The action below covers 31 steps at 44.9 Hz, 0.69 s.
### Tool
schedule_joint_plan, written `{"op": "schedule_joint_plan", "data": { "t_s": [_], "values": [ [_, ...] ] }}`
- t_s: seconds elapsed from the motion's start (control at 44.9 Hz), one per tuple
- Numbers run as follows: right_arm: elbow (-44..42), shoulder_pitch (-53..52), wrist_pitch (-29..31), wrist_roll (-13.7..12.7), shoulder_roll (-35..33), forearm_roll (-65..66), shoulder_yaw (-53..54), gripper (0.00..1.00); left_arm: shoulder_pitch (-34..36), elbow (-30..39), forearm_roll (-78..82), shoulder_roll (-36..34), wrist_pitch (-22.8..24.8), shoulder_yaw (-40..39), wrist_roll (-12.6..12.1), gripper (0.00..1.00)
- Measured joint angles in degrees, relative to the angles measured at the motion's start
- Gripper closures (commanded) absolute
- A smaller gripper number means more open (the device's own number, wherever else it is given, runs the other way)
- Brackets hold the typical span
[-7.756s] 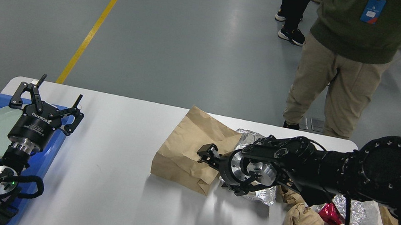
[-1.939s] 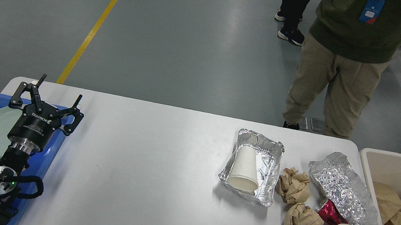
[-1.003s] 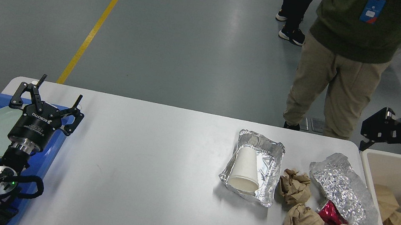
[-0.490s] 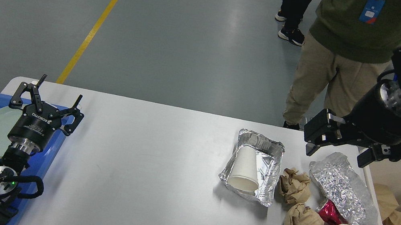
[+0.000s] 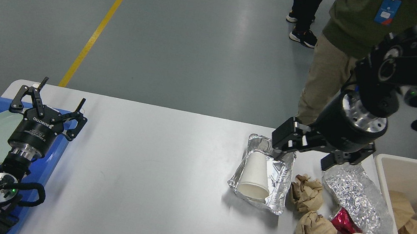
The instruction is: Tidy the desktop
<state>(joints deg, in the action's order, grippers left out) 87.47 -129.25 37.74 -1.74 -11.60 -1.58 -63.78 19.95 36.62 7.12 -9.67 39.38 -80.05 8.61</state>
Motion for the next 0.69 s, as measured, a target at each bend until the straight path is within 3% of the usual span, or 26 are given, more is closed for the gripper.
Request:
{"op": "schedule_joint_plan", "data": {
  "t_s": [0.245,0.423,0.691],
  "values": [
    [-2.1,13.9,-14.6,-2.0,2.5,3.1,5.9,0.0,0.0,0.0,0.0,0.0,0.0,0.1,0.0,0.04],
    [-2.8,21.2,-19.9,-4.0,4.2,11.5,8.0,0.05,0.0,0.0,0.0,0.0,0.0,0.1,0.0,0.04],
    [-9.9,33.2,-27.7,-4.4,10.2,34.2,9.9,0.08,0.0,0.0,0.0,0.0,0.0,0.0,0.0,0.04]
  ]
}}
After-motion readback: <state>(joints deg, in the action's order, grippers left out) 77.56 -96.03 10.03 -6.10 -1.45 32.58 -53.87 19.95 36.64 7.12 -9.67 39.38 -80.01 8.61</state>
